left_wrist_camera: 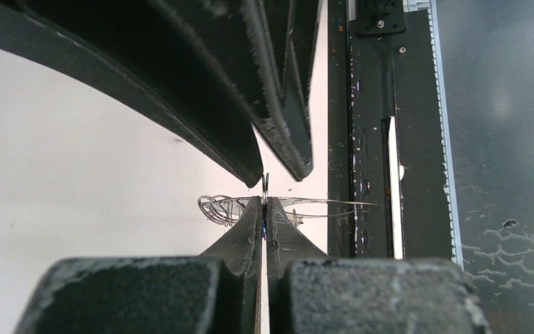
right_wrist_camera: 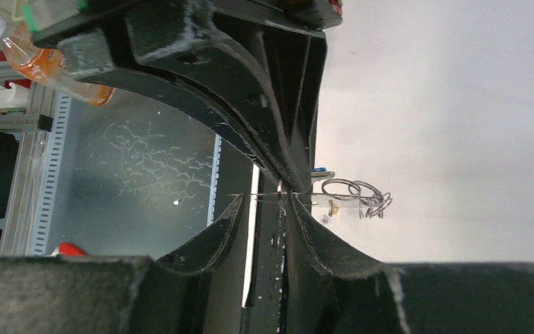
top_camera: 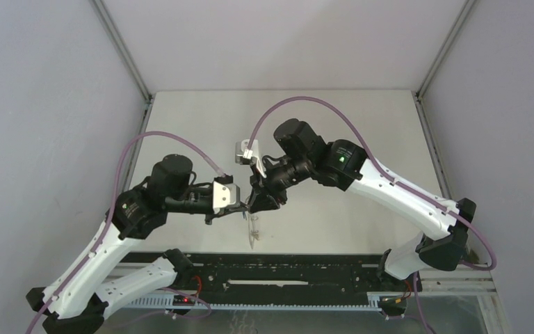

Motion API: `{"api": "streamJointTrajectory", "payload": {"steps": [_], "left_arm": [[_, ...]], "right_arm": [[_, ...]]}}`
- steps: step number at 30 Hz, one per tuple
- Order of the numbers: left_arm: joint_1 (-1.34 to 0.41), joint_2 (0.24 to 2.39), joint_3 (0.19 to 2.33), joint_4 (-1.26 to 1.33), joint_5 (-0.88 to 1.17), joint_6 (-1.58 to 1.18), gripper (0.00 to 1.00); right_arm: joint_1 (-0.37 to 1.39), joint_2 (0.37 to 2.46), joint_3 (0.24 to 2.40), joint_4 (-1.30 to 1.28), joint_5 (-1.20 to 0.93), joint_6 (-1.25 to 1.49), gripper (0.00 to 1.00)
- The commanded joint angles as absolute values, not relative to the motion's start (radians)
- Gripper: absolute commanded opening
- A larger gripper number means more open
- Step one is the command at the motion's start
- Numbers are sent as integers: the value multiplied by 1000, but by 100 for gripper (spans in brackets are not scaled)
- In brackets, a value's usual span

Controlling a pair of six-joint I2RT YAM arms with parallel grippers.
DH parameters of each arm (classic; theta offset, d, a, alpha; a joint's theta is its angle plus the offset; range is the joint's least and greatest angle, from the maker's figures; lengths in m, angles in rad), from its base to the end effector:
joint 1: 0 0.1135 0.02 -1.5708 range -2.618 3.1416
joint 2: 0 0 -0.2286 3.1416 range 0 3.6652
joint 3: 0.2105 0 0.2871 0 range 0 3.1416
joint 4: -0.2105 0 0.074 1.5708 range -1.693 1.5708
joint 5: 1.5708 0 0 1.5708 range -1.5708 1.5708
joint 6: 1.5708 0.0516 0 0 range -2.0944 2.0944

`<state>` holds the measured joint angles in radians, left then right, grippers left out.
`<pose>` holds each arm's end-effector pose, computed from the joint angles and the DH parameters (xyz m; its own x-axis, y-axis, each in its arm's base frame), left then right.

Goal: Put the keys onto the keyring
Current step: Adjust the key on the keyring.

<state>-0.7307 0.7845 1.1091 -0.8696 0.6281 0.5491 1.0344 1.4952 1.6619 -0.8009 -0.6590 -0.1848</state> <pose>0.1318 -0.1588 0.3614 0.1478 0.4346 -0.8884 0.9813 0.0474 0.1865 0.1579 0.3274 0.3792 -0.1265 -0.4970 -0.8585 -0.9714 -0.1132 0.2086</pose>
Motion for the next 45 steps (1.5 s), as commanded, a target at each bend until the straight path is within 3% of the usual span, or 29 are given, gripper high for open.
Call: {"api": "streamJointTrajectory", "payload": {"steps": [1,10,17,19,21,26,27,30,33,45], "left_arm": [[-731,767,1179,-813,665,542,0],[-730,761,1170,-792,672,534,0],[-731,757,1164,-790,678,530,0],[-730,755,1167,-787,677,529,0],[-731,755,1167,-787,675,528,0],[-730,745,1156,-788,676,526,0],[-731,744,1154,-788,673,522,4],[-731,741,1151,-788,658,504,33],[-731,729,1144,-788,637,486,46],[-731,696,1145,-678,592,424,44]], "right_arm": [[1026,1502,1692,-757,-645,-177,32],[1015,1510,1675,-714,-677,-163,24],[1017,1523,1678,-736,-670,-176,26],[1017,1528,1684,-740,-674,-182,20],[1016,1538,1701,-756,-682,-190,1],[1013,1504,1677,-709,-649,-176,0],[1011,1488,1660,-679,-643,-164,0],[993,1405,1553,-516,-657,-99,0],[958,1289,1387,-271,-697,7,0],[947,1126,1001,415,-704,284,0]]}}
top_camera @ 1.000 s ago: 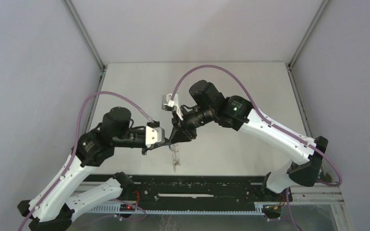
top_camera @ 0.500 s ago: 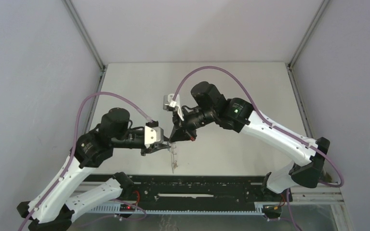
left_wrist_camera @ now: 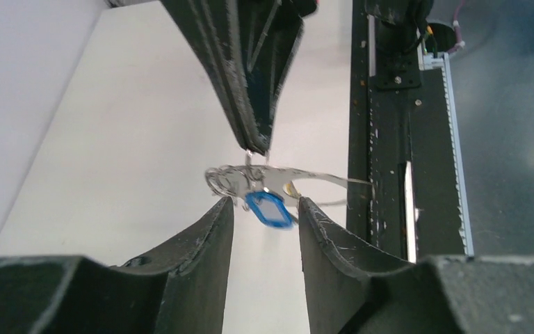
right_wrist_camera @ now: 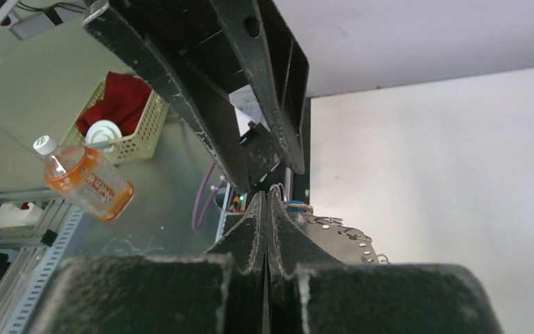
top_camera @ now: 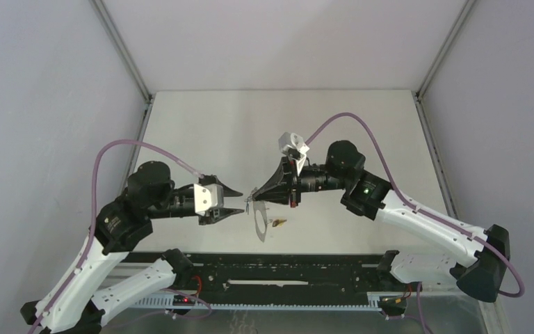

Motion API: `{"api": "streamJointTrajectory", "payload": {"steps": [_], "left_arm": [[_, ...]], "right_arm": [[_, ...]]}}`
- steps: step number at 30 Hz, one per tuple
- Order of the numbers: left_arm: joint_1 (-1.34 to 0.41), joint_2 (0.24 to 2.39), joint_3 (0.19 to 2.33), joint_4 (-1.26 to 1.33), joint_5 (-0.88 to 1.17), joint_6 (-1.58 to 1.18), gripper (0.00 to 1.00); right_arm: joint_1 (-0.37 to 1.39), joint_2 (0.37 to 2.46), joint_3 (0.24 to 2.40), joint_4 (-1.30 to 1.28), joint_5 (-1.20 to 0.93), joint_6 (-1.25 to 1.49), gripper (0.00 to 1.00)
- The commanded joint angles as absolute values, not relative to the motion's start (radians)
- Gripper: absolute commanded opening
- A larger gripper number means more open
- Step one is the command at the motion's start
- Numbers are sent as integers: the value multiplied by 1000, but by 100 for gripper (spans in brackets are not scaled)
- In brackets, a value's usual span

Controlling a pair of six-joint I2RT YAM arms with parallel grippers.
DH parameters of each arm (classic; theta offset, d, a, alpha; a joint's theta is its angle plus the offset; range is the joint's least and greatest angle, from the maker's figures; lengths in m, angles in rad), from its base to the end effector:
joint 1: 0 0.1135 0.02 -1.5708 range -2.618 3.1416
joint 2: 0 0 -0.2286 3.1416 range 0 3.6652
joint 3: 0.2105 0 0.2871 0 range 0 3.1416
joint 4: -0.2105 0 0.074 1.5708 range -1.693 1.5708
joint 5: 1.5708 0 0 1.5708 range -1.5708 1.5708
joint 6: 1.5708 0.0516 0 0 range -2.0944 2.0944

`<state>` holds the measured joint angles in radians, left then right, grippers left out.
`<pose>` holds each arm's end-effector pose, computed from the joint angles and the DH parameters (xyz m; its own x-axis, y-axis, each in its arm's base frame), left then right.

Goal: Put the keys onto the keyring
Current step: Adjust the key on the keyring.

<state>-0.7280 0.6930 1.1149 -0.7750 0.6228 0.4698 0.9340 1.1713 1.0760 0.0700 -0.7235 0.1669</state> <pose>0.1177 -0.1452 0.3892 0.1995 0.3148 -0.9280 0.9631 0.1118 0.2449 0.1681 0.2848 0.3543 -0.1803 -0.0344 -0.9830 -0.9798 -0.0818 0.1826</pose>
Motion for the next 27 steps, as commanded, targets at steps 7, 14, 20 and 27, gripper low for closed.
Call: {"api": "streamJointTrajectory", "payload": {"steps": [7,14,20,27], "left_arm": [[-730,659,1096,-612,595,498,29],[-731,649,1085,-632,649,493,21],[-731,652,1090,-629,680,459,19],[-731,647,1090,-690,758,493,28]], "right_arm": [[988,1104,940,554,-608,295,0],[1012,1084,911,575,-518,280,0],[1045,1077,885,591,-444,263,0],[1055,1049,857,582,-378,237,0]]}}
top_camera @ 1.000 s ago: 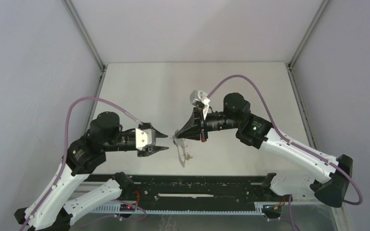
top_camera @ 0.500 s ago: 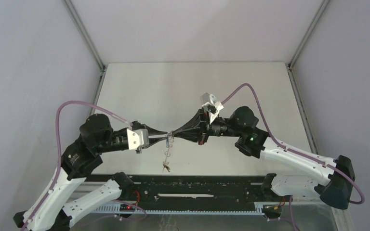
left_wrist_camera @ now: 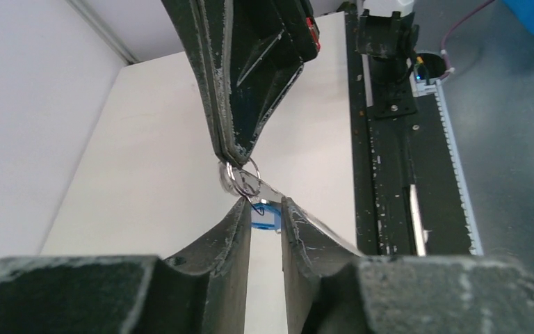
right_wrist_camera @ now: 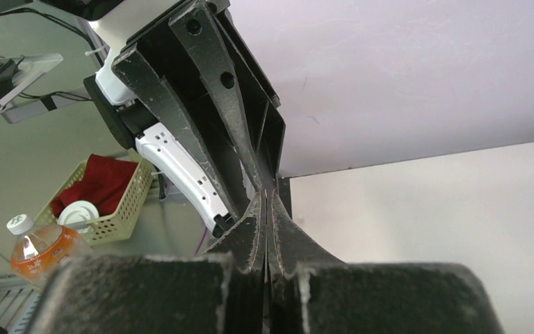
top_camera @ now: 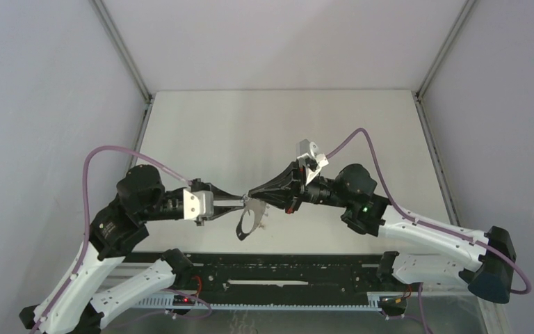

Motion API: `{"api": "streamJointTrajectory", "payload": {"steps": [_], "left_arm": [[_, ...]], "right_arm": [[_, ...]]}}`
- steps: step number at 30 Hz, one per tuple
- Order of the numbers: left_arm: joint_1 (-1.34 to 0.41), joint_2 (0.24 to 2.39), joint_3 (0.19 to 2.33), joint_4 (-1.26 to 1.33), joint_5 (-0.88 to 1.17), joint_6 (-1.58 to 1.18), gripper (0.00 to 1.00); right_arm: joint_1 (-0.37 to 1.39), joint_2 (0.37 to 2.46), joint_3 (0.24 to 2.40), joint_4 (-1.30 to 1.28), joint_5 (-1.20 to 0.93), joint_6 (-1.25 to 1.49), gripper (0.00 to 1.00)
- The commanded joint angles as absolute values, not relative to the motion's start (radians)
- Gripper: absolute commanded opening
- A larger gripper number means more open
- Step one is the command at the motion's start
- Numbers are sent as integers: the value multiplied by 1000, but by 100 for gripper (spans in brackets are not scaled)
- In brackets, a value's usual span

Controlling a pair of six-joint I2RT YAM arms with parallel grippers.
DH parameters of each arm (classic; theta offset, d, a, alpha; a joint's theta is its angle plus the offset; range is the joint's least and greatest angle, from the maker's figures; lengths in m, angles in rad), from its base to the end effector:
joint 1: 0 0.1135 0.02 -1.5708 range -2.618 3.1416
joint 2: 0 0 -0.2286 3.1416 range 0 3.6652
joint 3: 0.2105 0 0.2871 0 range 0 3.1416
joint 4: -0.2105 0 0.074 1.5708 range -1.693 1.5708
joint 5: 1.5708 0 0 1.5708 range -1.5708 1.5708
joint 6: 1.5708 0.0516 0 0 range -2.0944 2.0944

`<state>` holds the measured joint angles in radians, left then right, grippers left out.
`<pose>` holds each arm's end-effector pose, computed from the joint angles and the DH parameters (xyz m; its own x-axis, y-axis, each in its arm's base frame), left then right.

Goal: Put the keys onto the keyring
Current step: Adjust the key on the keyring.

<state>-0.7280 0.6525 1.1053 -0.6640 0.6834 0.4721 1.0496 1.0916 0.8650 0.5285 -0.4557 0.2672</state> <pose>0.1098 -0.1415 0.4052 0.3049 0.2007 -0.9310 0.9412 0.0862 0.3268 0.1379 0.2858 0.3475 -0.1181 0.2706 -0.9554 -0.9920 0.0117 0.1259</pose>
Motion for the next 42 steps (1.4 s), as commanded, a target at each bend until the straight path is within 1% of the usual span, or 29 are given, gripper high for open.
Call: {"api": "streamJointTrajectory", "payload": {"steps": [1,2,6,10,13,15,20,25,28,33,36,38,42], "left_arm": [[-730,645,1090,-699,751,500,32],[-731,643,1092,-705,742,504,36],[-731,640,1097,-685,675,484,45],[-728,655,1125,-612,525,347,49],[-721,675,1151,-621,548,270,50],[-718,689,1163,-649,627,252,51],[-719,705,1174,-681,691,259,48],[-719,721,1196,-690,765,256,39],[-719,725,1196,-694,780,251,35],[-719,730,1177,-753,782,316,20],[-719,743,1176,-796,765,347,21],[-718,747,1176,-797,769,343,27],[-719,748,1179,-760,763,304,29]], "right_arm": [[1054,1043,856,576,-373,235,0],[1053,1040,855,571,-373,235,0],[1051,1041,856,575,-388,237,0],[1052,1047,855,574,-411,237,0],[1051,1052,856,580,-449,232,0],[1047,1054,858,585,-478,230,0],[1040,1067,893,532,-541,210,0],[1043,1077,918,495,-554,187,0],[1047,1081,924,485,-551,180,0],[1051,1081,926,488,-552,178,0],[1053,1081,927,484,-553,174,0],[1058,1081,927,483,-555,170,0],[1061,1089,930,473,-560,169,0]]}}
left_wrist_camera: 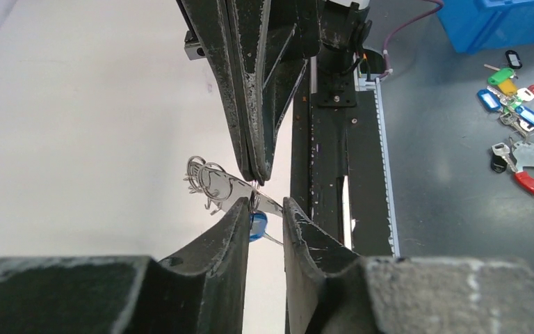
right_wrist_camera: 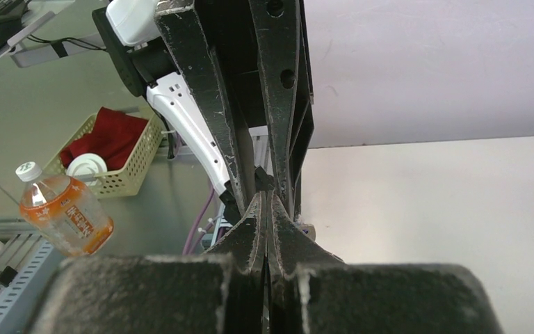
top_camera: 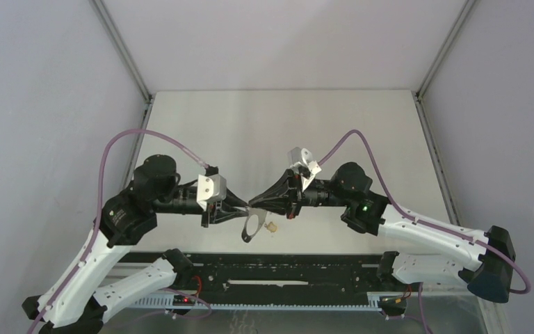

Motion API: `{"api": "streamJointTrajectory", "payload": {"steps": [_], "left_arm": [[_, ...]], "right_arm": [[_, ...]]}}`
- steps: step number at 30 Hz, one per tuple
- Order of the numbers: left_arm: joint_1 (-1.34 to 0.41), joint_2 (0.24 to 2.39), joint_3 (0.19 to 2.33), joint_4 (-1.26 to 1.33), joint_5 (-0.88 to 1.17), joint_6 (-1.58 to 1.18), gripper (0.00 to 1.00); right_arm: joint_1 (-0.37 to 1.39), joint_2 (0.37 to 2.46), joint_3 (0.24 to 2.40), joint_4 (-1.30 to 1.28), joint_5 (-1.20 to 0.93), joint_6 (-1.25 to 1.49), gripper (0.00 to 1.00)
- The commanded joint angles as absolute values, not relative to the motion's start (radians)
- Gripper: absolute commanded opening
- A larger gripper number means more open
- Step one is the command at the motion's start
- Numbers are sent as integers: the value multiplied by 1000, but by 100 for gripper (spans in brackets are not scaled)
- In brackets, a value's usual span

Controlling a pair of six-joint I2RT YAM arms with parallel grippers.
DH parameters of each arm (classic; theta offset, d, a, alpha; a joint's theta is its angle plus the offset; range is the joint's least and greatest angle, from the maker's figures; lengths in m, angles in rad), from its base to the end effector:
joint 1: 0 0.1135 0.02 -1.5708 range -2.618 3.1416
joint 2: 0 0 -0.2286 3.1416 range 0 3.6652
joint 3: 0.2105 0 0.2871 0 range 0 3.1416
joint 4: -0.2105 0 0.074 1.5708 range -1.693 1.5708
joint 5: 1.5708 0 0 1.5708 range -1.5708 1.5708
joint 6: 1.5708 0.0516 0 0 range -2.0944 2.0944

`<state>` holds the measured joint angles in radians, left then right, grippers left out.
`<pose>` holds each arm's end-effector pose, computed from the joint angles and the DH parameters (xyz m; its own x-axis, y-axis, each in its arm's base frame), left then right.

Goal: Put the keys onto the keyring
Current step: Adjust the key on the keyring.

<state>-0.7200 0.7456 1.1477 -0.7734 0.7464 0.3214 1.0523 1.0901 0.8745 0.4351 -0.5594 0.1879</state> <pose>0.1206 -0.1524 0.3931 0.0444 0.2695 -0.9620 0.9968 0.0522 0.0606 0.1330 0.2883 0.3404 -0.0795 0.1802 -0.9804 -0.9955 -0.0646 0.0688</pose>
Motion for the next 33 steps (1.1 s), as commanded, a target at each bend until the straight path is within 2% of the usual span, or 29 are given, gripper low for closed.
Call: {"api": "streamJointTrajectory", "payload": {"steps": [1,5,8,15,17,20,22,26,30,33], "left_arm": [[-719,749,1178,-750,762,297,28],[-719,749,1177,-714,752,267,20],[-719,744,1166,-735,757,294,2],[-717,744,1172,-920,747,475,0],[-718,759,1194,-974,744,512,0],[-717,786,1236,-1025,733,546,0],[-717,799,1255,-1036,727,546,0],[-718,813,1268,-983,690,507,0],[-717,805,1260,-910,663,471,0],[-717,802,1256,-884,663,462,0]], "right_arm": [[1063,1091,932,473,-561,168,0],[1068,1100,940,457,-566,161,0],[1068,1098,940,453,-566,161,0],[1019,1085,995,351,-646,174,2],[950,1106,1069,190,-748,172,21],[912,1145,1217,-146,-788,31,48],[912,1202,1345,-370,-757,-66,54],[948,1322,1533,-642,-680,-169,55],[999,1362,1588,-699,-674,-223,54],[1023,1385,1608,-713,-673,-237,47]]}}
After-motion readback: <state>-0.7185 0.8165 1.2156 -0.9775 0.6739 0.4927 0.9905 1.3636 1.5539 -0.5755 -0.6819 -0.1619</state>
